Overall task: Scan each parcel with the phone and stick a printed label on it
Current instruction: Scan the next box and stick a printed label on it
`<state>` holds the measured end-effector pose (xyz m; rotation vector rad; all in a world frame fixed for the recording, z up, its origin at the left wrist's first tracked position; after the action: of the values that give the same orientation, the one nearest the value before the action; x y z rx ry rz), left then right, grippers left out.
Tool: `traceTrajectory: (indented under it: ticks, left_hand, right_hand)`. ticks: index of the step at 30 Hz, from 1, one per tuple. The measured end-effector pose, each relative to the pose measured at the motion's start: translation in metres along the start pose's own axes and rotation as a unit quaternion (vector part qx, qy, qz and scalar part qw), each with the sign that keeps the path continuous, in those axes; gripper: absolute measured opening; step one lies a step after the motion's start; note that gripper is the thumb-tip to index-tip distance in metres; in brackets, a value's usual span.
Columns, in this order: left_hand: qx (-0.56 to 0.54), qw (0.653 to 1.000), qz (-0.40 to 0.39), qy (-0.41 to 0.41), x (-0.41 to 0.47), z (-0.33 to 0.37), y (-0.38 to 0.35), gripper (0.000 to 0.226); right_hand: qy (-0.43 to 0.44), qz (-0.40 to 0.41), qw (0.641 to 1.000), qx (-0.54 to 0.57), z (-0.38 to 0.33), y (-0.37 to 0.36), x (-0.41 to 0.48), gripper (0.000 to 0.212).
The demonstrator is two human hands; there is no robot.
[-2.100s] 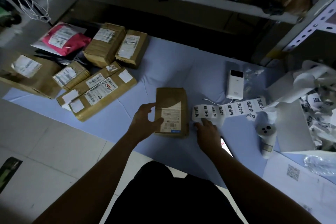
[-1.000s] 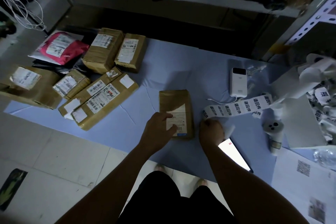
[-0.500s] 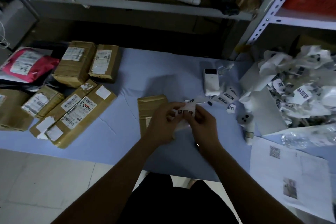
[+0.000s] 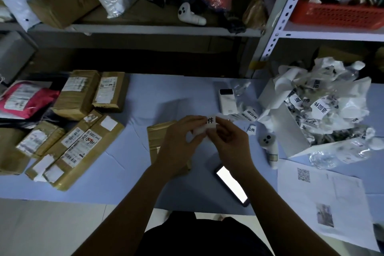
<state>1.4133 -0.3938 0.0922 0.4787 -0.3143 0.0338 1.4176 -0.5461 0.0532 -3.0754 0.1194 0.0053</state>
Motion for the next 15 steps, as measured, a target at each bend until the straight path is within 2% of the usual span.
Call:
traceTrajectory:
  ticks: [2,4,9,15]
  left_hand:
    - [0.02,1.0,0.0,-0.016,0.002,0.002,0.001,0.031]
    - [0.05,0.999,-0.013,-0.015,0.001,0.002,0.001,0.03]
    - [0.018,0.998,0.01,0.053,-0.008,-0.003,0.005,0.026]
    - [-0.003,0.991,0.036,0.132,-0.02,-0.011,0.015,0.024]
  right_hand:
    - [0.001,-0.008,0.998,-0.057,0.002,0.002,0.0,0.032]
    - [0.019,-0.015,0.995,-0.095,0.0,0.003,-0.002,0.034]
    - [0.053,-0.021,0.988,-0.141,-0.008,0.005,-0.004,0.032]
    - [0.043,-0.072,0.982,-0.169,-0.004,-0.004,-0.01,0.033]
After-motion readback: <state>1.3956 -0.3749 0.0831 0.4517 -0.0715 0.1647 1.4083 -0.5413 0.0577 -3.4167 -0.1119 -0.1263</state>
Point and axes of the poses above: each hand's wrist, its own x-axis towards the middle knuckle, its own y-axis out of the back of the hand, z = x × y, the point moved 7 cm from there along x, towards the middle knuckle, and after that the axes turned 4 degrees about z, right-handed, at the moved point
